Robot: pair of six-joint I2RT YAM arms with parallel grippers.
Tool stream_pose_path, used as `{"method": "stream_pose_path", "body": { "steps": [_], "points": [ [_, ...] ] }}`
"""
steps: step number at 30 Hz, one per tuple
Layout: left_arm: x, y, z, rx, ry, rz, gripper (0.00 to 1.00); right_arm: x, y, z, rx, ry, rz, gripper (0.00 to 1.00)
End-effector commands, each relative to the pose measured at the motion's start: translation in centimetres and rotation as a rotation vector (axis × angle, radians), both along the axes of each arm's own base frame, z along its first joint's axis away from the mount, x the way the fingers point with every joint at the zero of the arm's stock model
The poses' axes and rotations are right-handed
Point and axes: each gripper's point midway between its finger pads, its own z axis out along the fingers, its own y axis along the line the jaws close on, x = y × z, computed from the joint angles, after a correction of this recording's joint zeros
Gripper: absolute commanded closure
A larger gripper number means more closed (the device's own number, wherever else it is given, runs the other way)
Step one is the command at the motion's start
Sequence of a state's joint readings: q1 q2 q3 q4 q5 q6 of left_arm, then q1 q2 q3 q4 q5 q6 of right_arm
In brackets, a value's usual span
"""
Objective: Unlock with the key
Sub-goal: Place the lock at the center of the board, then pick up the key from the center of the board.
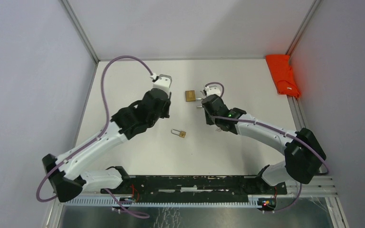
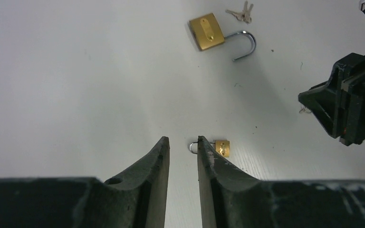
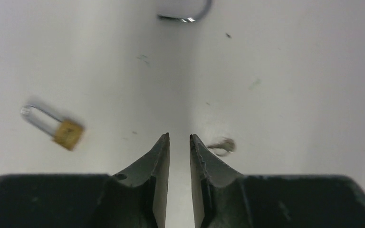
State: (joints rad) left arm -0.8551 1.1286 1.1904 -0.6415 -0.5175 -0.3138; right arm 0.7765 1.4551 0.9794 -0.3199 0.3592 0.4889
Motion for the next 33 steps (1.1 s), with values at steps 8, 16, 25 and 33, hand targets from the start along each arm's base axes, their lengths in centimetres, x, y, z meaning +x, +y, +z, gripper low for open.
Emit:
{"method": "stream_pose_path", "body": {
  "steps": [8, 16, 25, 33],
  "points": [
    [1.6, -4.2, -1.3, -0.077, 0.050, -0.039, 0.69, -2.9, -6.4, -6.6, -0.357, 0.151, -0.013, 0.68],
    [1.2, -3.5, -1.1, -0.076, 0.038, -0.038, 0.69, -1.7, -6.1, -8.1, -0.381, 0.186, -0.018, 0.69],
    [1.3, -3.5, -1.6, -0.058, 0.039, -0.042, 0.70, -0.7, -5.3, -9.0, -0.344, 0.210, -0.003, 0.68],
    [1.2, -3.4, -1.6, -0.056, 0.039, -0.042, 0.71, -0.3, -5.0, -10.2, -0.324, 0.247, 0.006, 0.66]
  ]
}}
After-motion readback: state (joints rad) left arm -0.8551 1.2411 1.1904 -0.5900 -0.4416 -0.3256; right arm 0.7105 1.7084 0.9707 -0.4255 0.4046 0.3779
